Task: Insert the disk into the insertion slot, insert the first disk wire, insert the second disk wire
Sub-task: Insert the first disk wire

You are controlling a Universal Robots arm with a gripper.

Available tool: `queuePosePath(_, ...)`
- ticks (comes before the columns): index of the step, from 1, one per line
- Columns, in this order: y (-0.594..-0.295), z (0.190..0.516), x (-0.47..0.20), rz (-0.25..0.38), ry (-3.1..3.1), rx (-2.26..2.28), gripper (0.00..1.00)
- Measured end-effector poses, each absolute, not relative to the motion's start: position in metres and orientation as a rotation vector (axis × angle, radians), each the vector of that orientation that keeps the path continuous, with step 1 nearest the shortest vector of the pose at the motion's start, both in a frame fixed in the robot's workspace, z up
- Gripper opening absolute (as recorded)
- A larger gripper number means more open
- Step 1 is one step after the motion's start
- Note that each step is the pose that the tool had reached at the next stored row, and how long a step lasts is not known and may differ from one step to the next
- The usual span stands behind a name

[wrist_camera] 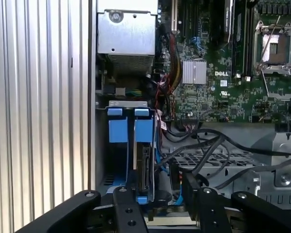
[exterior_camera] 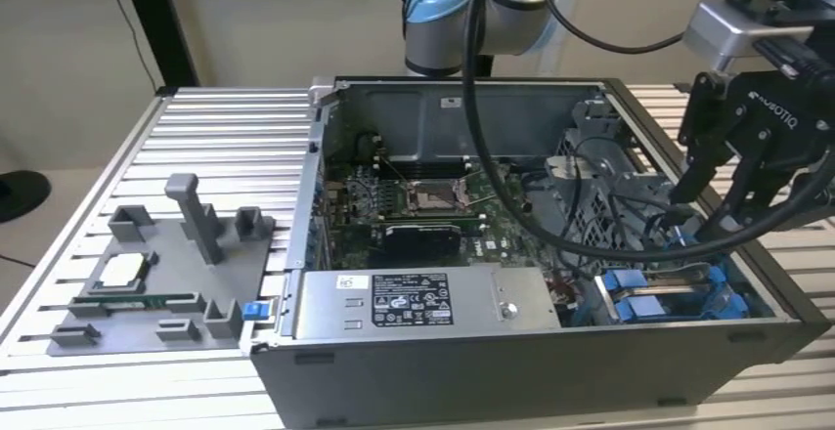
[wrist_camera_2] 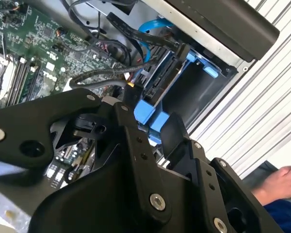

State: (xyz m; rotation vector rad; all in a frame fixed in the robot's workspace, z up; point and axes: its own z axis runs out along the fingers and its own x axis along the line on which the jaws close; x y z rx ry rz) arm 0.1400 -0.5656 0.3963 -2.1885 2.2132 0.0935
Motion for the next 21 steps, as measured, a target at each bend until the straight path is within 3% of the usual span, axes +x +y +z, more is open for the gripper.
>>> queuePosePath(21, -0.564, 0.385, 0.140, 0.151, 2.192, -2.168, 1.00)
